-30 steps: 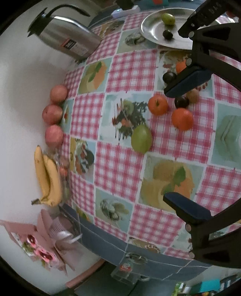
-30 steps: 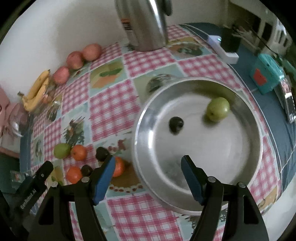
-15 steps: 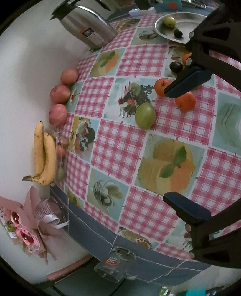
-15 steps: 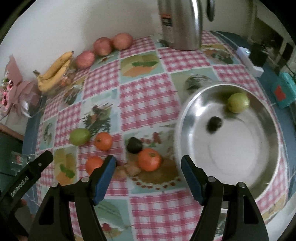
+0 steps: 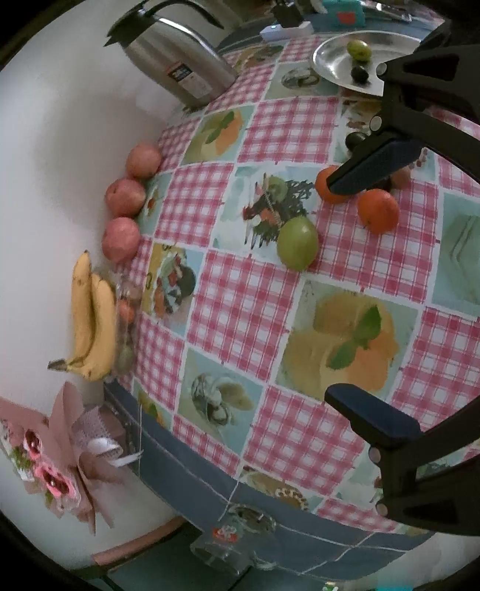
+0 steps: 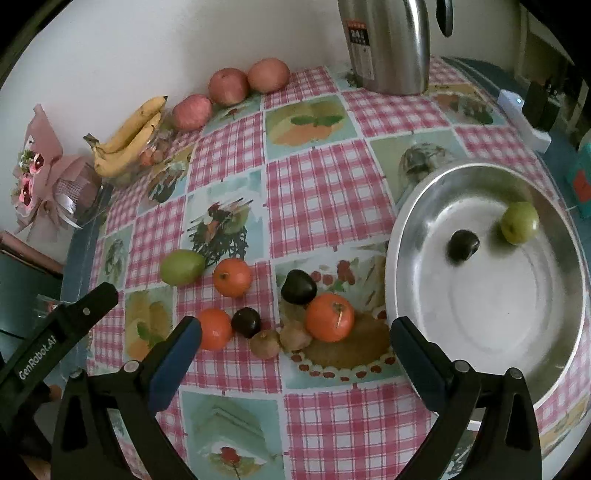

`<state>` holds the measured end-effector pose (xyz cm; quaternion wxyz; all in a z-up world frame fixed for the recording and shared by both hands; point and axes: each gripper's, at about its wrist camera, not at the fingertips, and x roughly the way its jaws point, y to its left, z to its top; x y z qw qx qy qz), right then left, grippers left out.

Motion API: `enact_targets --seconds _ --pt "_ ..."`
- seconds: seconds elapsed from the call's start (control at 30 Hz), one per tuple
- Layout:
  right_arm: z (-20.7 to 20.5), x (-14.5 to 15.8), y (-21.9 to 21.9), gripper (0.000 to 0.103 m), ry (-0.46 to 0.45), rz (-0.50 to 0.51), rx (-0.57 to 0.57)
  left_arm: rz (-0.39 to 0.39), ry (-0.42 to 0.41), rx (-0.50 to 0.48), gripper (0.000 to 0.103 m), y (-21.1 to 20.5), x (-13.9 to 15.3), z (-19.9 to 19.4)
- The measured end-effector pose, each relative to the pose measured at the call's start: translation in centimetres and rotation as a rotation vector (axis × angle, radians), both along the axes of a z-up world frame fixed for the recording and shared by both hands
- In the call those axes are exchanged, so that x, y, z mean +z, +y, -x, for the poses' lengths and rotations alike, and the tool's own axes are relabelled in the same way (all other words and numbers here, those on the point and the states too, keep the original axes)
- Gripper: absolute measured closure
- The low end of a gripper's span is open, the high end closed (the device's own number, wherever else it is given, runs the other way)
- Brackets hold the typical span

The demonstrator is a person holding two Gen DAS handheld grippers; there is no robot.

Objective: Organize fruits
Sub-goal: 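Close the left tool on a tangerine while the right tool grips another tangerine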

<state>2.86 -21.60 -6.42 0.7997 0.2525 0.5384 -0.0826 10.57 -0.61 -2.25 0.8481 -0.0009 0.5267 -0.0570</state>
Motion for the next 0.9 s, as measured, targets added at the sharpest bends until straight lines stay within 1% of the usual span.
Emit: enact_targets --seconds 0.1,0.2,0.43,0.6,0.67,0.7,0.73,0.77,0.8,0.83,0.9 --pt "0.0 -0.4 -0.2 0.001 0.025 -0.013 -0.005 0.003 0.016 -0.02 0.0 -0.8 -0.4 -0.1" --pt "0.1 -0.7 -0.8 0.001 0.042 -0.022 -0.025 0.02 0.013 -0.032 0.0 -1.4 -0.4 0.0" --pt "0.4 -0.2 -1.9 0.001 0.035 0.013 -0.065 0.04 0.009 -0.055 0.0 -2.1 -0.4 0.0" --pt "0.4 0.3 -1.8 0.002 0.009 0.042 -0.054 0.046 0.042 -0.063 0.0 -2.4 -1.0 -0.1" --pt "0.3 0.4 -1.6 0.011 0.003 0.04 -0.047 0.053 0.058 -0.067 0.0 -2.6 -1.3 -0.1" --pt "0.3 0.3 -1.6 0.016 0.005 0.037 -0.042 0.053 0.063 -0.065 0.0 -2.6 -1.5 -0.1" --pt "0.2 0.2 -1.5 0.02 0.008 0.03 -0.037 0.054 0.071 -0.065 0.0 -2.7 -1.7 -0.1" --pt "0.2 0.0 -1.5 0.02 0.012 0.026 -0.033 0.056 0.079 -0.064 0.0 -2.8 -1.9 -0.1" --pt "0.1 -0.1 -1.5 0.024 0.017 0.021 -0.027 0.06 0.086 -0.061 0.0 -2.9 -2.1 -0.1" --pt "0.0 -0.3 -1.4 0.029 0.02 0.019 -0.022 0.065 0.094 -0.058 0.0 -2.9 -2.2 -0.1" --pt "-0.1 -0.6 -1.3 0.034 0.024 0.011 -0.013 0.078 0.117 -0.057 0.001 -3.0 -2.8 -0.2"
